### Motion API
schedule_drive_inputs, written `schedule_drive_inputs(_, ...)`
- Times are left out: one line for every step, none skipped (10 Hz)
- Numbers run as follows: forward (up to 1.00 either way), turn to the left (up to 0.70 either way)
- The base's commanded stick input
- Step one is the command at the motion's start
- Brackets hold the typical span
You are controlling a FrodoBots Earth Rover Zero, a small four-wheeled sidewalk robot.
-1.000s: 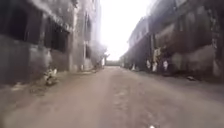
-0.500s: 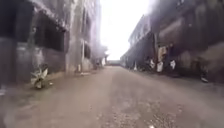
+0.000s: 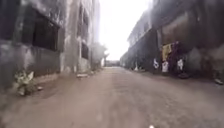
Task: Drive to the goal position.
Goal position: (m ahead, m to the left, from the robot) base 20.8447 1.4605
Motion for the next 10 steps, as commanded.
schedule_drive_inputs(1.0, 0.0)
schedule_drive_inputs(1.0, 0.0)
schedule_drive_inputs(1.0, 0.0)
schedule_drive_inputs(1.0, 0.0)
schedule_drive_inputs(1.0, 0.0)
schedule_drive_inputs(1.0, 0.0)
schedule_drive_inputs(1.0, 0.0)
schedule_drive_inputs(1.0, 0.0)
schedule_drive_inputs(1.0, 0.0)
schedule_drive_inputs(1.0, 0.0)
